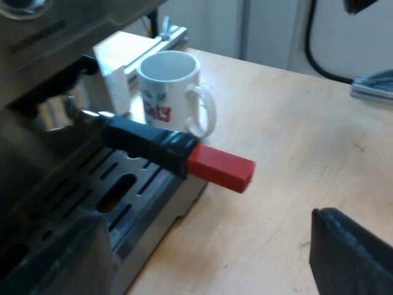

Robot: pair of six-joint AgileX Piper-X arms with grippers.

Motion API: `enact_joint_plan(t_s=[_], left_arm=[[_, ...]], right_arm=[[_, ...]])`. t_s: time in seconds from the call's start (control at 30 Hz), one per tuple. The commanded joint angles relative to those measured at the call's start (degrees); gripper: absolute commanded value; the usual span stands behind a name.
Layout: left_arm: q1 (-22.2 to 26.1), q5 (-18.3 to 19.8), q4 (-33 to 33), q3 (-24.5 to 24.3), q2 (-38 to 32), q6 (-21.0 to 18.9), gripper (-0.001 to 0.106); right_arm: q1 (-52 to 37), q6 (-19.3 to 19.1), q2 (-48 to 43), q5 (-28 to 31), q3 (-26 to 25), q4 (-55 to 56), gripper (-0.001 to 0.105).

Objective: Grind coffee beans and then tamp

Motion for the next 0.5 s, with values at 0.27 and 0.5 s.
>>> enact_joint_plan(t_s=[0.27, 0.5], left_arm=[[-8.8, -5.0, -9.9, 4.5, 4.2, 0.8, 0.068], [-14.6, -13.0, -10.2, 5.3, 4.8, 0.1, 0.068]], right_arm=[[8.9, 7.3, 4.3, 6.2, 1.7, -3.9, 0.067], [15.5, 10.7, 8.9, 16.0, 3.1, -9.7, 0.067]])
